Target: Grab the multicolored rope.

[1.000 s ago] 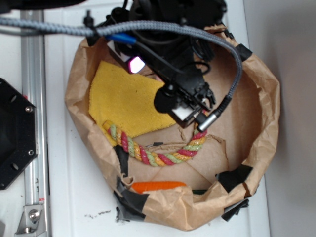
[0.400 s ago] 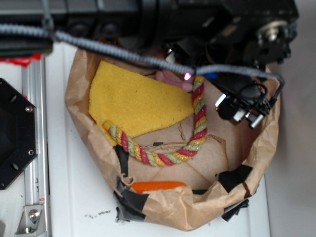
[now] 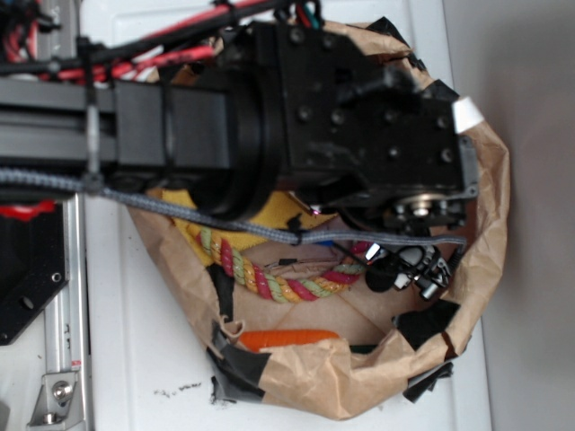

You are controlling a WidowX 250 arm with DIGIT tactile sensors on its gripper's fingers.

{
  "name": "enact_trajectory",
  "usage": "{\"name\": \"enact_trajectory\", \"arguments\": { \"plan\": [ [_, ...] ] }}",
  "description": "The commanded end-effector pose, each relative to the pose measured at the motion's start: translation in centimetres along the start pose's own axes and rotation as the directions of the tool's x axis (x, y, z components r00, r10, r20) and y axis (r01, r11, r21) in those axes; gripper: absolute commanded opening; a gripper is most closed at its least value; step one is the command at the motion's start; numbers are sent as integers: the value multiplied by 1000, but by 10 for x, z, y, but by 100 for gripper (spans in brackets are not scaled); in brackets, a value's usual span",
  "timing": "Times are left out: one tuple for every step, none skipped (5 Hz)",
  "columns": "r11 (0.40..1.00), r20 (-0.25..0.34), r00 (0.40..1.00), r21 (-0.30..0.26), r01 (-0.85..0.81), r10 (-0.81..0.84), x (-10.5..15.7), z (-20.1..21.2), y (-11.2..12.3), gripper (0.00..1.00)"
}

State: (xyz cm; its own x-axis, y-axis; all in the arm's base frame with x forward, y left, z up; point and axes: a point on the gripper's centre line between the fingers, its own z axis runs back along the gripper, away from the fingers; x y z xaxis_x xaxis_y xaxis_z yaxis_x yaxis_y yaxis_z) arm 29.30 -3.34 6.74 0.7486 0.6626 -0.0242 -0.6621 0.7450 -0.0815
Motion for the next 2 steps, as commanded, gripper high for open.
{"name": "enact_trajectory", "arguments": {
  "plan": [
    [995, -107, 994, -93, 26, -36, 5, -37, -17, 100],
    [996, -145, 989, -76, -39, 28, 2, -57, -12, 0]
  ]
}}
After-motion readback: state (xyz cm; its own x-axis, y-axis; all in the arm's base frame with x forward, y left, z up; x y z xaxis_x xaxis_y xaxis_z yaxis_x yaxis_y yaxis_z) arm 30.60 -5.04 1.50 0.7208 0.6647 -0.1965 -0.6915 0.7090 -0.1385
